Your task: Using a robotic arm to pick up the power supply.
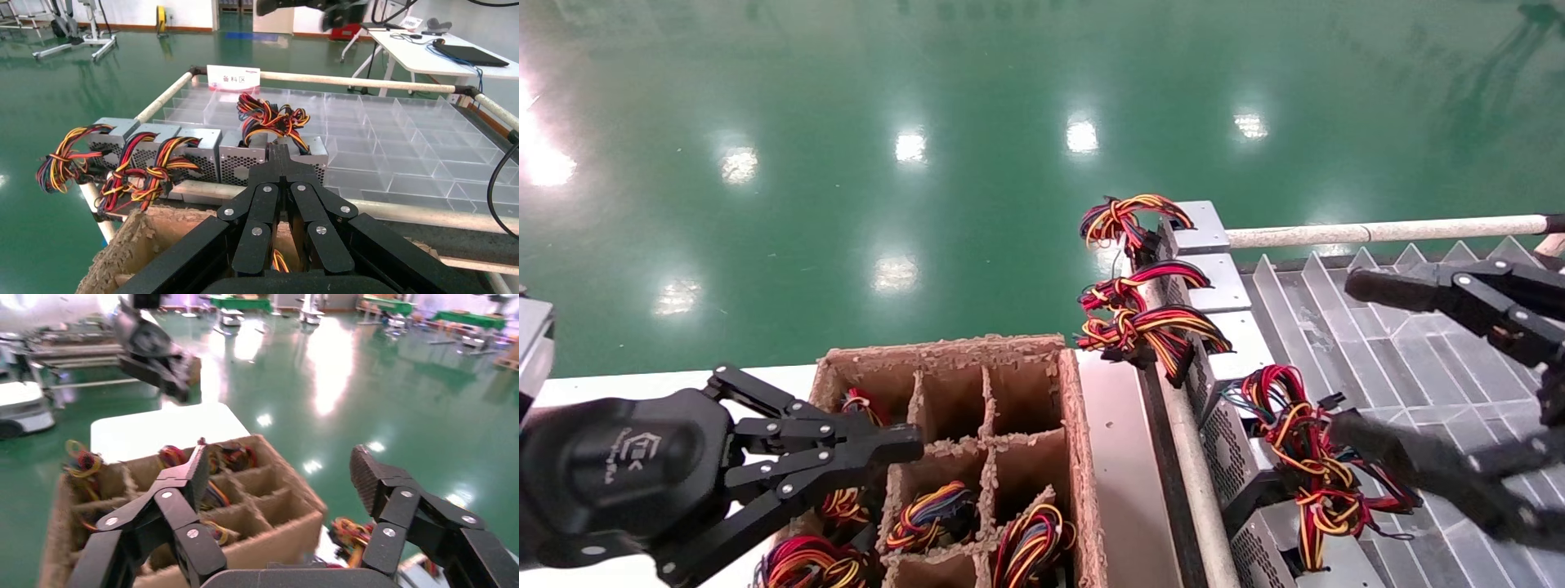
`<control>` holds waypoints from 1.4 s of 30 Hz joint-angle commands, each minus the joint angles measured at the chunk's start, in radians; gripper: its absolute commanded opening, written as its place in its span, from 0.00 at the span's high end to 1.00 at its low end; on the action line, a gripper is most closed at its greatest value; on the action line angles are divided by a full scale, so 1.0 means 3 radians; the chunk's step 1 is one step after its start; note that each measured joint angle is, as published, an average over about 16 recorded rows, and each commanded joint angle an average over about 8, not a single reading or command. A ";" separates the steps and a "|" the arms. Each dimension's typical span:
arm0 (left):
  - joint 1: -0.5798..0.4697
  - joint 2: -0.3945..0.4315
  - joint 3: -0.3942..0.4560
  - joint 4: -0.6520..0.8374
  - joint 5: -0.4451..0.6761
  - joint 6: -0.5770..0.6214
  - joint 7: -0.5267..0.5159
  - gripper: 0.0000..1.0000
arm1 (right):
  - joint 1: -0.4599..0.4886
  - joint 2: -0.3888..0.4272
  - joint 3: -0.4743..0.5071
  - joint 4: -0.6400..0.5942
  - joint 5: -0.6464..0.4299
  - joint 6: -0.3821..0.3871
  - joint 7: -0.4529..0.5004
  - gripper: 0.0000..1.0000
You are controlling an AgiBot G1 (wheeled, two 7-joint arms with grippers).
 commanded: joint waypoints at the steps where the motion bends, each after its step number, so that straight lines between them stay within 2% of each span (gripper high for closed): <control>1: 0.0000 0.0000 0.0000 0.0000 0.0000 0.0000 0.0000 0.81 | -0.0008 0.0004 0.0022 0.0035 0.0043 0.0004 -0.0031 0.00; 7: 0.0000 0.0000 0.0000 0.0000 0.0000 0.0000 0.0000 0.06 | -0.0036 -0.0153 0.0184 0.0034 -0.0139 -0.0044 0.0101 0.00; 8: 0.0000 0.0000 0.0000 0.0000 0.0000 0.0000 0.0000 0.00 | -0.0043 -0.0179 0.0211 0.0037 -0.0167 -0.0051 0.0122 0.00; 42: 0.0000 0.0000 0.0000 0.0000 0.0000 0.0000 0.0000 0.00 | -0.0271 -0.1087 0.1167 0.0138 -0.1167 -0.0317 0.0869 0.00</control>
